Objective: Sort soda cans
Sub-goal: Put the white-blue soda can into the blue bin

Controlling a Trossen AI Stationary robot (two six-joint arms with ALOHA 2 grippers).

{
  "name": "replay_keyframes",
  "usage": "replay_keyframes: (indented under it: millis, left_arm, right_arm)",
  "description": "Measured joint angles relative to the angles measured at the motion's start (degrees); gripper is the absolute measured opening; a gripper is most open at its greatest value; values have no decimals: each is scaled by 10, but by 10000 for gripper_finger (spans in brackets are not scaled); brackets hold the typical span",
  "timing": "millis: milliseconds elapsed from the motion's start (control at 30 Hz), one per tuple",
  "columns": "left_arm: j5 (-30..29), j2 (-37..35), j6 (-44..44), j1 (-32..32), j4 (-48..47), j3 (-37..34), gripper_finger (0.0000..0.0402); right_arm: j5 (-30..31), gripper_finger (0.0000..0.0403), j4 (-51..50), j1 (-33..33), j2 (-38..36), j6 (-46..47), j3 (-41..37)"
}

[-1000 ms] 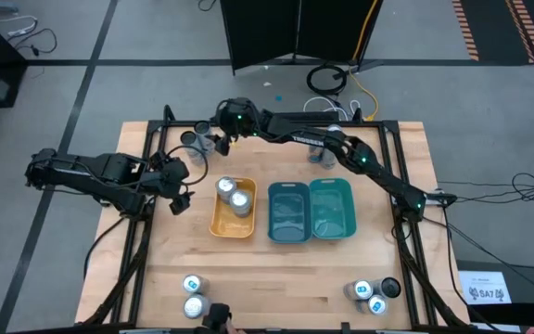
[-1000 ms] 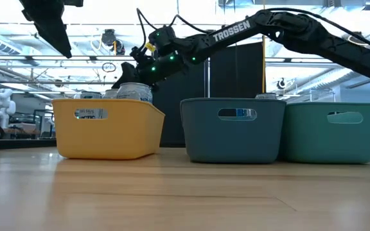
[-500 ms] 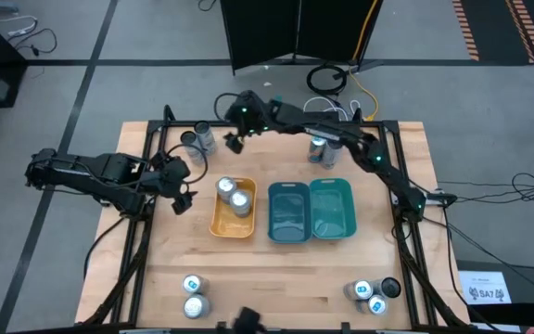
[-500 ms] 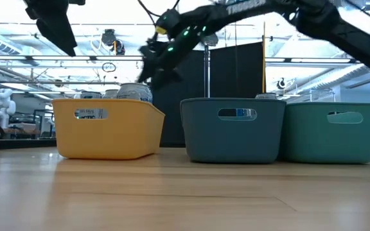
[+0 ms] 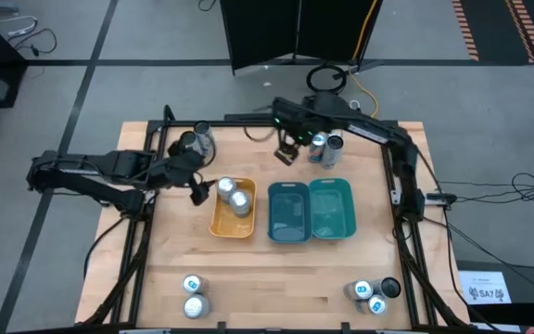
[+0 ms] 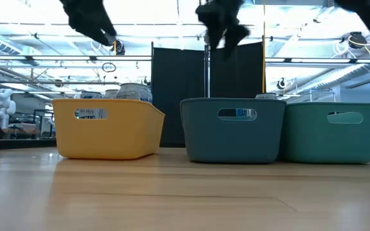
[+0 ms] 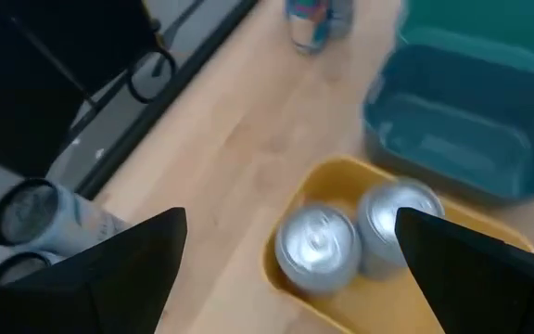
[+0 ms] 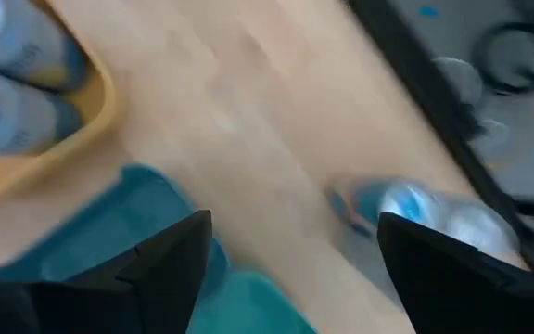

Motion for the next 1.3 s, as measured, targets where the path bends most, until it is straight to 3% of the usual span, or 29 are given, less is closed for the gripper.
replay_keyframes:
  millis: [67, 200, 333, 567, 767, 1000, 1300]
  left_arm:
    - [8, 14, 7, 24, -14, 15, 396]
    - [13, 42, 23, 94, -13, 50, 396]
    - [36, 65, 60, 176, -24, 91, 396]
    - [118, 78, 79, 333, -98, 134, 396]
    - [165, 108, 74, 452, -158, 133, 395]
    - [174, 153, 73, 488, -153, 133, 395]
    - [189, 229, 56, 490, -174, 133, 395]
  right_arm:
    - [42, 299, -3, 30, -24, 42, -9]
    - [61, 299, 18, 100, -80, 128, -57]
    - [125, 299, 3, 170, -126, 254, -137]
    - [125, 299, 32, 277, -218, 485, -357]
    - [124, 299, 139, 342, -304, 616, -546]
    - [112, 299, 188, 390, -394, 677, -654]
    - [130, 299, 157, 408, -468, 676, -681]
